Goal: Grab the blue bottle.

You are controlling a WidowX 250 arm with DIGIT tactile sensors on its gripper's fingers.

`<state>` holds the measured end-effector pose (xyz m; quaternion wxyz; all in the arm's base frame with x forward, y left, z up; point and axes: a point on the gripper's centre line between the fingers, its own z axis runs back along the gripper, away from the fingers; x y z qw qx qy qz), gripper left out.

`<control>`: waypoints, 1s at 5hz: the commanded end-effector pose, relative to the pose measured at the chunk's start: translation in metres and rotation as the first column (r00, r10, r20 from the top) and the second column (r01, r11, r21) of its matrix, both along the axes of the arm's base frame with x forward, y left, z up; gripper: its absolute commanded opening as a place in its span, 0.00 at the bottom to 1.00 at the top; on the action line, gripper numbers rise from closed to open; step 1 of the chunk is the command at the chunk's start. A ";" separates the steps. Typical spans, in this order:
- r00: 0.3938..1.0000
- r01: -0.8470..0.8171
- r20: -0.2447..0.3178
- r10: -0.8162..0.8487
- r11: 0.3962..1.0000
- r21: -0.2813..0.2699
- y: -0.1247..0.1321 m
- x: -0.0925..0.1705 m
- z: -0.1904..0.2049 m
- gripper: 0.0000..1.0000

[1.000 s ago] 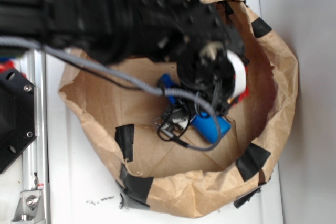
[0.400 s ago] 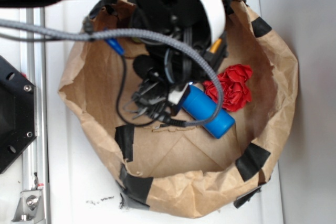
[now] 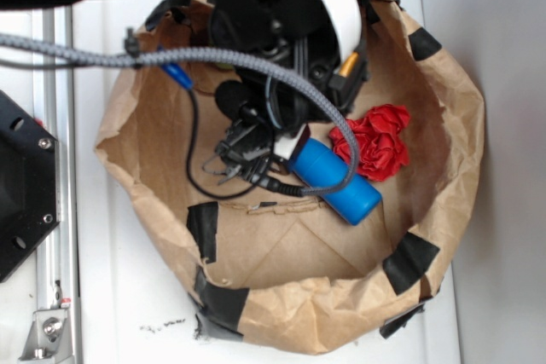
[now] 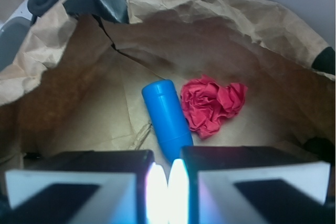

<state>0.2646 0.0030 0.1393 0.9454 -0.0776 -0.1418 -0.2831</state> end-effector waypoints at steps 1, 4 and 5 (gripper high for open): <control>0.994 0.109 0.009 -0.110 0.993 0.050 -0.018 -0.002 -0.028 1.00; 0.990 0.104 -0.100 -0.099 0.993 0.052 0.001 -0.020 -0.066 1.00; 0.986 0.104 -0.132 -0.097 0.993 0.054 0.000 -0.010 -0.084 1.00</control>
